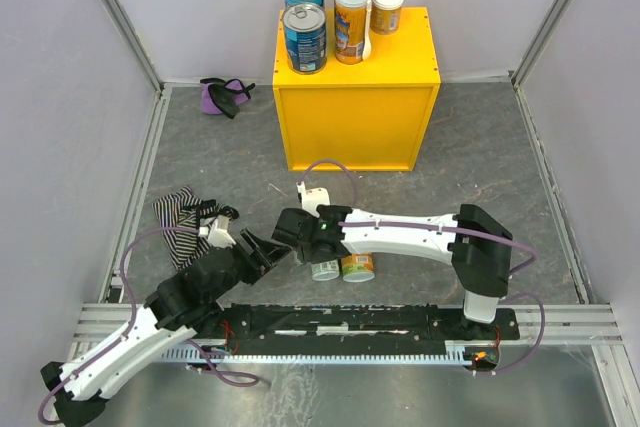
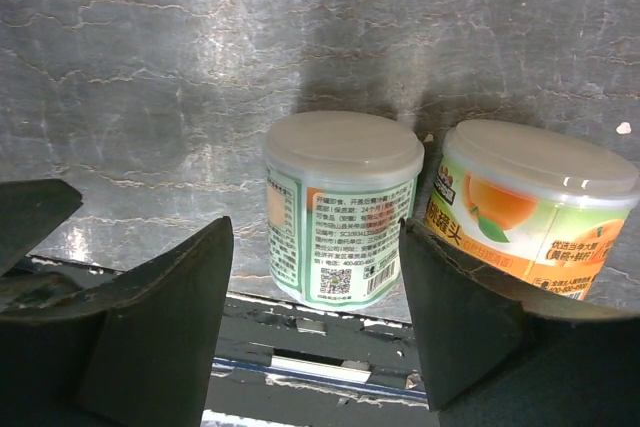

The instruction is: Place and organize the canned foods onto the counter

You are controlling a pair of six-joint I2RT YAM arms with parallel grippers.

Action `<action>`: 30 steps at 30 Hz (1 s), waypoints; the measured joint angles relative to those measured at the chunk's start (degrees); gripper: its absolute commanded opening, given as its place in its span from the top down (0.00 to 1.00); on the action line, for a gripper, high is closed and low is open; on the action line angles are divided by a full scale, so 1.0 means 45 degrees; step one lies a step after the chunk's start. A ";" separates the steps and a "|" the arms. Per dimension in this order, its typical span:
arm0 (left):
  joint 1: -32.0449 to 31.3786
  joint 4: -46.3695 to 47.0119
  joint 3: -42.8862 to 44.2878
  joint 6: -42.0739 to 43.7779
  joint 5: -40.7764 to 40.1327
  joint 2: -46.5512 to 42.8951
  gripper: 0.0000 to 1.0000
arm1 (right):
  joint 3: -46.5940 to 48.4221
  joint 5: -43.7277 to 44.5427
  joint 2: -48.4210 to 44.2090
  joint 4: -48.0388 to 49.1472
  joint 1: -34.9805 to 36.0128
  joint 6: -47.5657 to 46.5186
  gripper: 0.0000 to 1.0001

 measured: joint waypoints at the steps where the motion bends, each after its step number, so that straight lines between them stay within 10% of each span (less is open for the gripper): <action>1: 0.0000 -0.0058 0.0000 0.0000 0.0000 -0.0083 0.20 | 0.0019 0.0053 0.0058 -0.0039 0.0000 0.0049 0.25; 30: 0.0000 -0.0933 0.0000 0.0005 0.0005 -0.0772 0.20 | 0.0520 0.0529 0.1574 -0.0544 0.0015 0.0379 0.25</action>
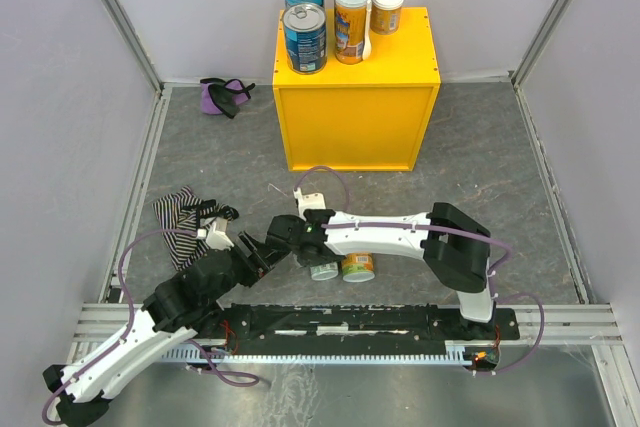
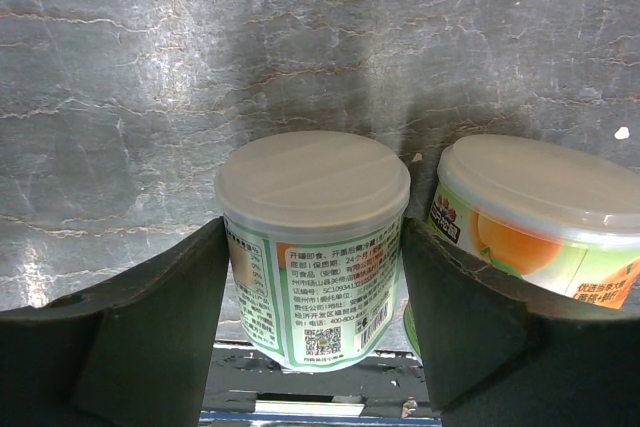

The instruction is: Place and organize the canned foods onto the counter

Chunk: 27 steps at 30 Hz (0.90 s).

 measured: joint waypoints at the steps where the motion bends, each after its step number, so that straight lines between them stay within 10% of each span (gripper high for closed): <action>1: 0.0000 0.0000 0.0000 0.0000 0.0000 -0.0010 0.20 | 0.0000 0.0015 0.0029 0.0000 0.0000 0.0000 0.25; 27: 0.0000 -0.0296 0.0000 0.0000 0.0010 -0.0151 0.21 | 0.0228 0.0053 0.0559 0.0015 -0.0005 -0.0223 0.29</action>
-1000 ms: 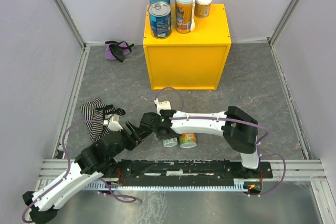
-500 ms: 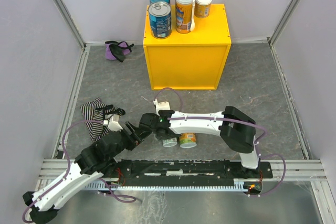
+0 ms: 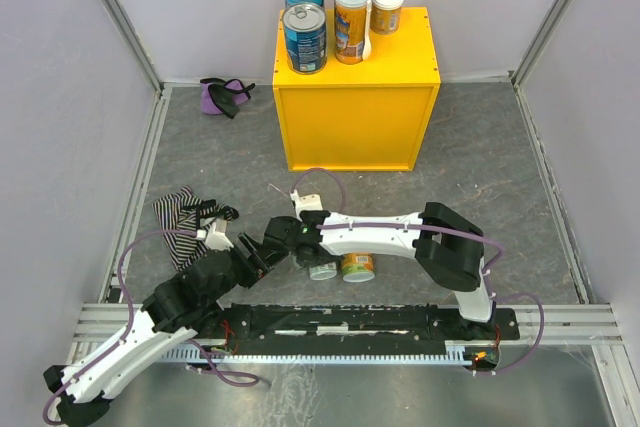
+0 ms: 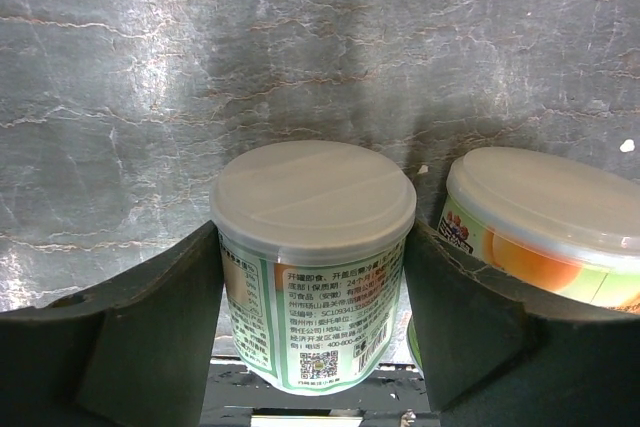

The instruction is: Place and organize the canned foods onto the counter

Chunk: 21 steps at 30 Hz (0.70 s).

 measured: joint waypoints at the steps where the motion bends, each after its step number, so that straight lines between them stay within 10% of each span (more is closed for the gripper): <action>1: 0.0000 -0.0010 0.0000 0.0000 0.0000 0.0000 0.21 | 0.0000 0.0000 0.0000 0.0005 0.0000 -0.0019 0.32; 8: 0.0000 -0.0083 0.0000 0.0000 -0.0005 0.0000 0.21 | -0.0087 0.0044 -0.0073 0.0301 0.0000 -0.0432 0.72; 21: 0.0000 -0.0058 0.0000 0.0000 -0.0029 -0.0019 0.21 | -0.1457 0.0049 -0.1093 0.1914 0.0015 -0.1433 0.92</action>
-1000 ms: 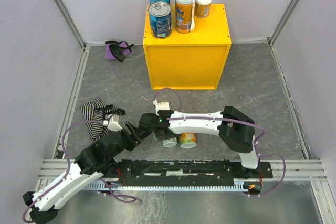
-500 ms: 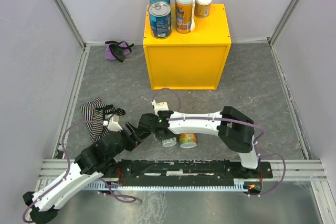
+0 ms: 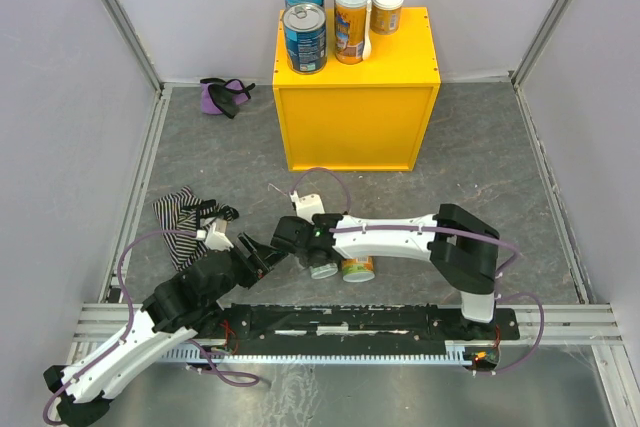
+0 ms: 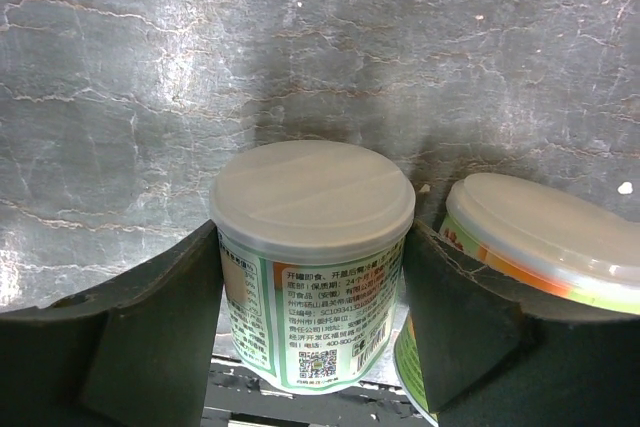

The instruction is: Place and organize the canned foods onto the counter

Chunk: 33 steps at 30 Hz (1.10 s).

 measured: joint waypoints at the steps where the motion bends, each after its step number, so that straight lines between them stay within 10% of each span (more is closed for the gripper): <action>1: 0.0000 0.0015 0.0000 0.0000 0.0000 0.0000 0.21 | -0.0053 0.0010 -0.0073 0.0044 0.0000 -0.0083 0.94; 33: 0.0000 0.0029 0.2312 0.0194 -0.1326 0.1778 0.22 | -0.0520 0.2832 -0.8077 0.1821 0.0811 -0.6120 0.99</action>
